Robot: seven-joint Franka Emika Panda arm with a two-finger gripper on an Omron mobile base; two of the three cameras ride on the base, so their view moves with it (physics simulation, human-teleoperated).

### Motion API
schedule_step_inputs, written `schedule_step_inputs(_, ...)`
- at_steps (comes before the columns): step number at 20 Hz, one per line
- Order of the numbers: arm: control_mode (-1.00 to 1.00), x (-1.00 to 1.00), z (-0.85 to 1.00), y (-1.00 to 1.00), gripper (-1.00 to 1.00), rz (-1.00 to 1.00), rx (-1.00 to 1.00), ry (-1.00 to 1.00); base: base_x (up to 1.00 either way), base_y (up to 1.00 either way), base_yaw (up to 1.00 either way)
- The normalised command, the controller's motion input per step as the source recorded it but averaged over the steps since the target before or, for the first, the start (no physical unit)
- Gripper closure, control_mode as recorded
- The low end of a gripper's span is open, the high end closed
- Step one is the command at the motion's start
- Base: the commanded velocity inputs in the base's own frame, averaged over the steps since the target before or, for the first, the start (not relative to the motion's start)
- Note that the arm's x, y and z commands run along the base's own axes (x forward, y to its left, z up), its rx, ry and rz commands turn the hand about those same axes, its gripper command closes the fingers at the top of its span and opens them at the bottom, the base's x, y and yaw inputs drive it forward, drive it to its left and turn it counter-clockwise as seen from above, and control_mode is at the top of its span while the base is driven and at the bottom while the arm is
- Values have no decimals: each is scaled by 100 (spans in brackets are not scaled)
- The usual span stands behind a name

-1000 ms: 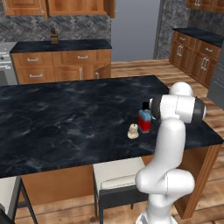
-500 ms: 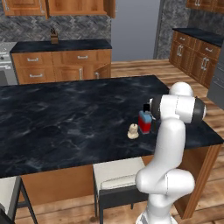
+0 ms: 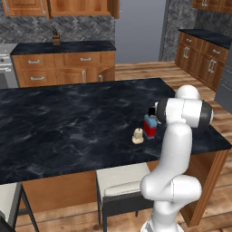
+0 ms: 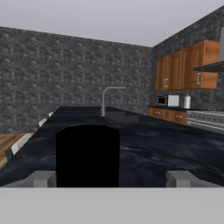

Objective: Get the candle and the liquor from the cabinet and move them to the dining counter.

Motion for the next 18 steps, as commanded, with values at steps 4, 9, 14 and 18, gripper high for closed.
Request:
schedule_step_inputs(4,-100,-6,14,0,-100,0,0,0,0,0,0)
schedule_step_inputs(9,-100,-8,21,0,-100,0,0,0,0,0,0)
schedule_step_inputs(14,-100,-12,30,0,-100,0,-1,0,0,0,0)
schedule_step_inputs(18,-100,-38,49,0,-100,-1,-5,-1,0,0,0)
